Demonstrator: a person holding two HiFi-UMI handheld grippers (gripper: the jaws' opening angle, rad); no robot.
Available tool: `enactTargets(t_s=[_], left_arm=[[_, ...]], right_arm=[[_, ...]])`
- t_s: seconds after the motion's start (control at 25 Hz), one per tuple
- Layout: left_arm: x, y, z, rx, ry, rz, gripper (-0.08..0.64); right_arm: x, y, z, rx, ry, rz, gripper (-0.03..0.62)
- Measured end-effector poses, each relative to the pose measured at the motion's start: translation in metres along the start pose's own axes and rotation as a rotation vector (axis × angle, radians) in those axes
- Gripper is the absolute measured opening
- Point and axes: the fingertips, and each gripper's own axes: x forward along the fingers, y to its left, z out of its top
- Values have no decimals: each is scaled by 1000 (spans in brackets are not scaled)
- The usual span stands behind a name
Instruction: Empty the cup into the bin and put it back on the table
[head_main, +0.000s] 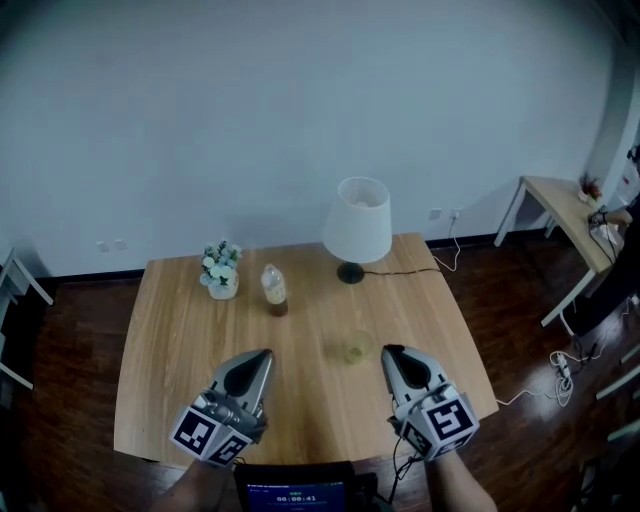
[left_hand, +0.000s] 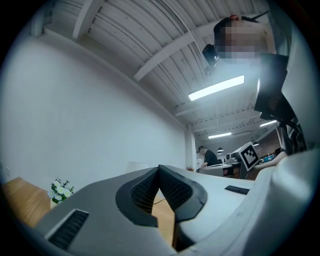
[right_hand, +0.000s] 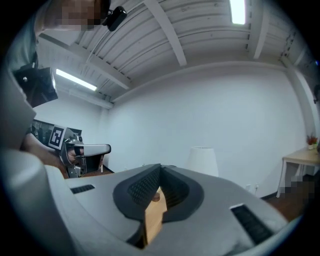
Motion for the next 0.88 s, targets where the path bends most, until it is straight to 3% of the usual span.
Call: enactTargets(t_s=[0.36, 0.88], left_arm=[[-3, -3, 16, 14, -25, -15, -8], [-9, 3, 12, -7, -29, 18, -8]], right_arm=[[-13, -2, 7, 19, -9, -54, 2], [-17, -1, 6, 30, -4, -55, 2]])
